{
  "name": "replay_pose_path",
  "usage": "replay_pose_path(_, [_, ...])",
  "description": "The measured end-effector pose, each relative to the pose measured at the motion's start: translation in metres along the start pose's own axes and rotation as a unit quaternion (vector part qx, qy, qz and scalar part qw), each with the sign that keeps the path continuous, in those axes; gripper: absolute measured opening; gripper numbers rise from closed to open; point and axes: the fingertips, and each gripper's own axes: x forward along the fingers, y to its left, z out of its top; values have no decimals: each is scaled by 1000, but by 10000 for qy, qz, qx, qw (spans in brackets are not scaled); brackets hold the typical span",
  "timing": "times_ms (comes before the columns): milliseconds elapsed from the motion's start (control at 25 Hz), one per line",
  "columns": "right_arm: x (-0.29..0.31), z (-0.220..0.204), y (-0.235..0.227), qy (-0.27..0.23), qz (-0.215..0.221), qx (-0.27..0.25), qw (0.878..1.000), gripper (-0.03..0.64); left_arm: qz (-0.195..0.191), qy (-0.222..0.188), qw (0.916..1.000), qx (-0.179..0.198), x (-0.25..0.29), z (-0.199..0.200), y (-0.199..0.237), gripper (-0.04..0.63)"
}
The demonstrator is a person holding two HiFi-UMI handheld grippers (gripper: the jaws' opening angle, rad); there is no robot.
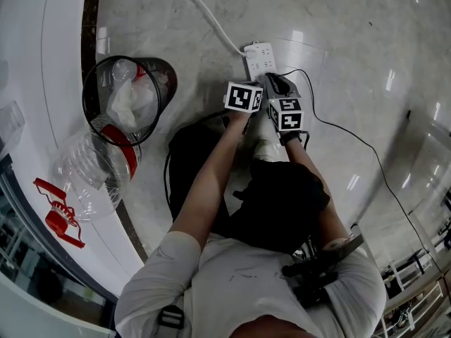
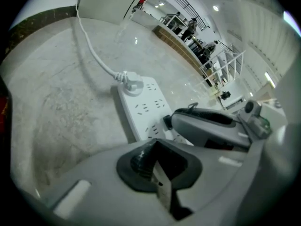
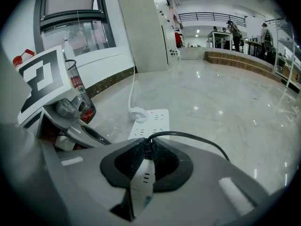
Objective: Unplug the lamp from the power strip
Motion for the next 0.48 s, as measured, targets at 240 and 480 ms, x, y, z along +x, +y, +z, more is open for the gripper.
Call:
replay_pose_path(240, [-3,3,-2,-59,-45,-132,9999,51,-89,307,9994,-109,3,2,-1,2])
replay_pose_path(480, [-11,14,3,-394,233,170,9988,49,-80,214,9997,-52,9,6,-8,0])
